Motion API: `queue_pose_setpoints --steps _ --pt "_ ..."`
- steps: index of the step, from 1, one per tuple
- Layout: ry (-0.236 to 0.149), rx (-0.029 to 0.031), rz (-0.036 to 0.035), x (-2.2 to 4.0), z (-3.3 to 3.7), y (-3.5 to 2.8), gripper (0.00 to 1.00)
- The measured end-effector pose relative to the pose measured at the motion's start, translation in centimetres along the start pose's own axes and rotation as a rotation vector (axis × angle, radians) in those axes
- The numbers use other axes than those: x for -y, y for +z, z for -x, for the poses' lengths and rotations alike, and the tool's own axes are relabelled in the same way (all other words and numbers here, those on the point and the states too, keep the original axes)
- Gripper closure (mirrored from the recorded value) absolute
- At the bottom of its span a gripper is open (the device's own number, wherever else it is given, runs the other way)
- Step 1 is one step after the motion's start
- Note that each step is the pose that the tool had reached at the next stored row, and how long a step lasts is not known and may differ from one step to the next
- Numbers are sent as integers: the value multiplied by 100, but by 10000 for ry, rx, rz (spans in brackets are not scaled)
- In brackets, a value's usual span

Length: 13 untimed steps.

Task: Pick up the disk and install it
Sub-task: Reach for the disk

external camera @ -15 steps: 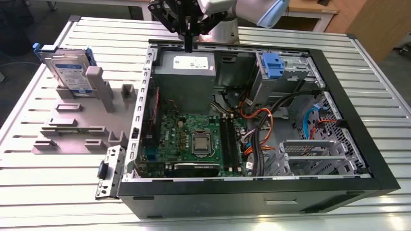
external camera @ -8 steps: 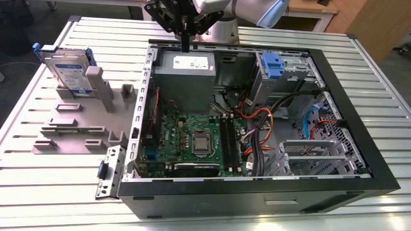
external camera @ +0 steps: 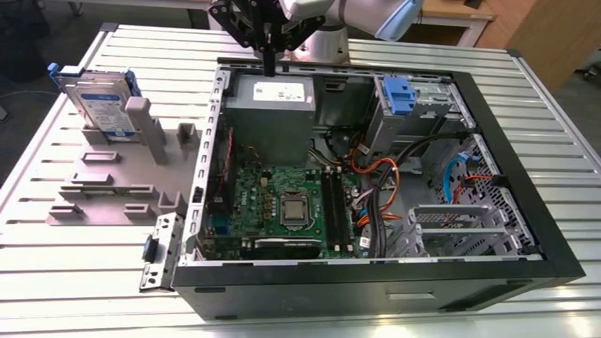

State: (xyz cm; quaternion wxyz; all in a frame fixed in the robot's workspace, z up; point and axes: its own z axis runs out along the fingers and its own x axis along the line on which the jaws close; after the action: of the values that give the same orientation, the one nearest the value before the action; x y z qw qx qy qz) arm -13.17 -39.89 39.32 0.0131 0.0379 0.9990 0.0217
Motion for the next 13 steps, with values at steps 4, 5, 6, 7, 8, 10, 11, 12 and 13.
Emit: queue_pose_setpoints --steps 4,5,6,7,8,10,11,12,13 --pt "-1 -1 0 1 -10 0 89" --pt "0 0 0 1 -11 0 89" --pt "0 0 0 1 -11 0 89" --pt "0 0 0 1 -11 -1 89" --pt "0 0 0 1 -11 0 89" --pt "0 0 0 1 -12 0 89" --pt "-1 -1 -1 1 -13 -1 89" --pt "0 -1 -1 1 -13 -1 89" --pt "0 0 0 1 -14 0 89"
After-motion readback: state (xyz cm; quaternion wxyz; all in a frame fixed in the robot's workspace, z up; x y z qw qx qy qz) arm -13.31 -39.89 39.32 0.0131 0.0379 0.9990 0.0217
